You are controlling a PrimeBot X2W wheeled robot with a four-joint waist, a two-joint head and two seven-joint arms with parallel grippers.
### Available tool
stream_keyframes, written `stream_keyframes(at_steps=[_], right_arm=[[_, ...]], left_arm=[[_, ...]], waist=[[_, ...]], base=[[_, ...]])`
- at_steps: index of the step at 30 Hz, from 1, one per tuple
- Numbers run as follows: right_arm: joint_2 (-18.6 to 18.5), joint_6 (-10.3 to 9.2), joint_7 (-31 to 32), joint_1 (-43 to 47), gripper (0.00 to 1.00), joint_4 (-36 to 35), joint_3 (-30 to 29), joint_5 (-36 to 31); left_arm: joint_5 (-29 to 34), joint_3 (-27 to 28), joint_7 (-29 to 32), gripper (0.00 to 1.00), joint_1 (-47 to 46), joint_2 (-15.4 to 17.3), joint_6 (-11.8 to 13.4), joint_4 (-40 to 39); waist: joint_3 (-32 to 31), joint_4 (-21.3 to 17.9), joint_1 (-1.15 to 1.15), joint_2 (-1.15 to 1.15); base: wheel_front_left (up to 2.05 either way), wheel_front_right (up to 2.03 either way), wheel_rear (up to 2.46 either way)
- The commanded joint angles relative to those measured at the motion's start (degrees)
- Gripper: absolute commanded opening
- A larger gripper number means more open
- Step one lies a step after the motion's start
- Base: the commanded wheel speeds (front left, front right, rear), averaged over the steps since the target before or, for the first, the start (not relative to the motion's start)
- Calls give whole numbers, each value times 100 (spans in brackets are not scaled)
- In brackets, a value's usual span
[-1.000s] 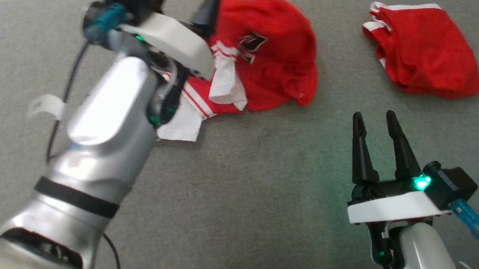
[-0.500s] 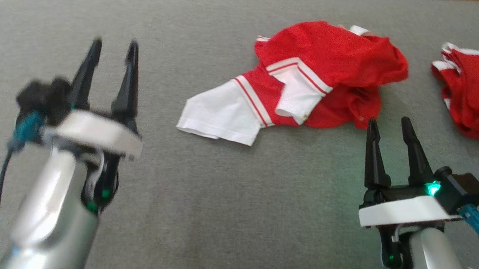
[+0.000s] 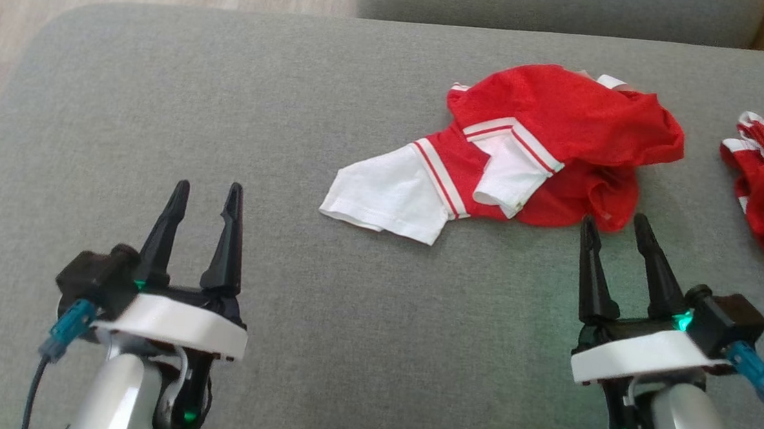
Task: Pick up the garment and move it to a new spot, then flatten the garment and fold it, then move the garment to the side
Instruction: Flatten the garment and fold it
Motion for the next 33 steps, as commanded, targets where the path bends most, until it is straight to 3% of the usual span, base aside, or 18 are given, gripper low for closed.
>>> stream_keyframes(at_steps=[1, 10, 24, 25, 26, 27, 33], right_arm=[[-14, -5, 16, -131, 100, -162, 115, -35], [-14, -5, 289, -539, 100, 362, 275, 210], [-14, -5, 427, -1802, 100, 2041, 162, 974], [-14, -5, 373, -1884, 78, 2097, 183, 978], [-14, -5, 309, -1957, 6, 2139, 208, 974], [-14, -5, 252, -2023, 0, 2170, 250, 951], [-14, -5, -74, -2186, 0, 2017, 512, 837]], left_arm=[[35, 178, -29, 100, -240, 8, -28, -222], [-69, -100, -29, 100, -345, -17, -4, -200], [-226, -403, -29, 100, -496, -19, 122, -219], [-233, -421, -29, 100, -512, -19, 131, -213], [-239, -431, -29, 100, -522, -19, 142, -206], [-245, -433, -29, 100, -526, -19, 151, -198], [-250, -392, -29, 100, -415, -19, 164, -99]], waist=[[19, 26, 0, 0], [237, 336, 0, 0], [687, 792, 0, 0], [699, 812, 0, 0], [702, 820, 0, 0], [699, 823, 0, 0], [483, 751, 0, 0]], base=[[0, 0, 0], [0, 0, 0], [0, 0, 0], [0, 0, 0], [0, 0, 0], [0, 0, 0], [0, 0, 0]])
